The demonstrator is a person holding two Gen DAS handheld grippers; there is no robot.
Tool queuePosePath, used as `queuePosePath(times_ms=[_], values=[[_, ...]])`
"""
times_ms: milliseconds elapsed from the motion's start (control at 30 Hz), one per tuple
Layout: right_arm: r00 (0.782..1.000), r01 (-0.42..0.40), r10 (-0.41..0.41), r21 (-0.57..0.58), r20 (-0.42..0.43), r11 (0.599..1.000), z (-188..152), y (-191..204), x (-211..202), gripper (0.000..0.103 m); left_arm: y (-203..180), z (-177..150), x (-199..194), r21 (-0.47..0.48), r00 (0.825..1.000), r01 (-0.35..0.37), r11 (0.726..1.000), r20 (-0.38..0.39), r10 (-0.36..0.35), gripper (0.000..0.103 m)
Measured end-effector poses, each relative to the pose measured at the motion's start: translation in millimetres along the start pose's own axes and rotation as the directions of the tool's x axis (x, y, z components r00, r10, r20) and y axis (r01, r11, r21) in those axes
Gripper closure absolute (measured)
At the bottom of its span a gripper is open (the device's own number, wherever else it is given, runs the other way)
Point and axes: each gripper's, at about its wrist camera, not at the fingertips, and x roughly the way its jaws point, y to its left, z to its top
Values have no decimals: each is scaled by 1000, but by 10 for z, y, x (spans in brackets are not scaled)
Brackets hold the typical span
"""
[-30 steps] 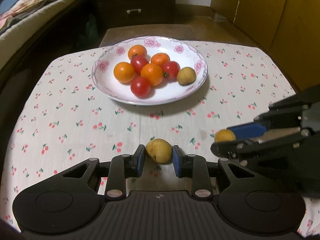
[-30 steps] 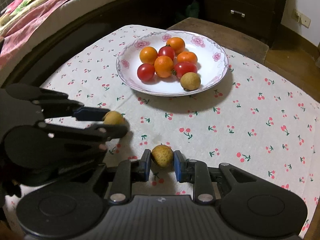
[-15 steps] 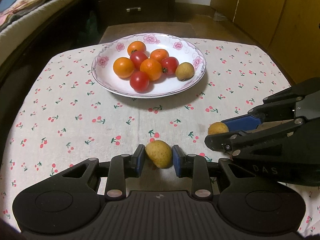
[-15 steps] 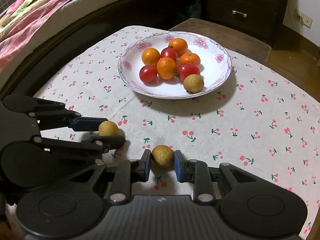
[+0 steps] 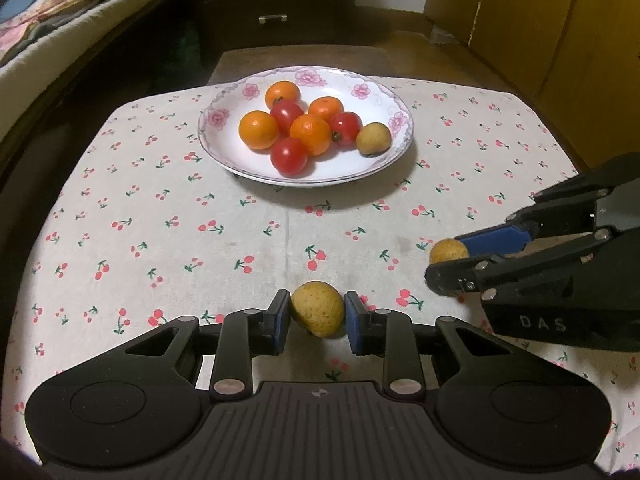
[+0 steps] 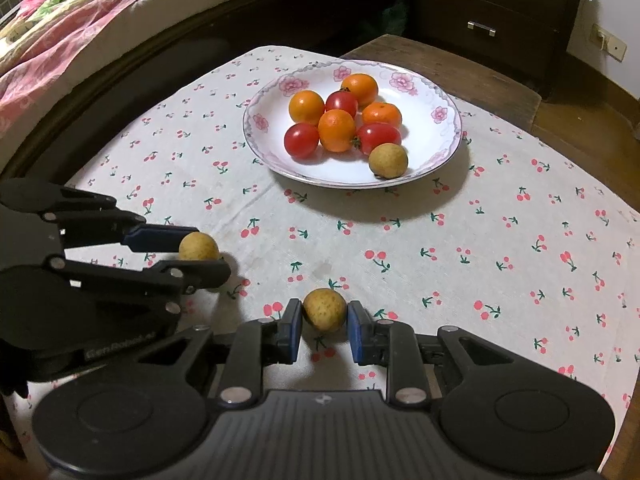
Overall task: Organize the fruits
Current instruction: 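Lift both held yellow pears and carry them over the white plate, then lower both pears into the plate and open both grippers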
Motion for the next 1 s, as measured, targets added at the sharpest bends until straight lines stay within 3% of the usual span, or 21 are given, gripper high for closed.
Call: queuePosePath(times_ms=[300, 1000], values=[[999, -1, 0, 26, 35, 1000, 96, -24, -115, 75, -18, 149, -157, -10, 999, 25, 1000, 40, -25, 67], [991, 31, -40, 70, 129, 997, 621, -152, -277, 75, 140, 802, -231, -45, 990, 0, 999, 140, 6, 67]])
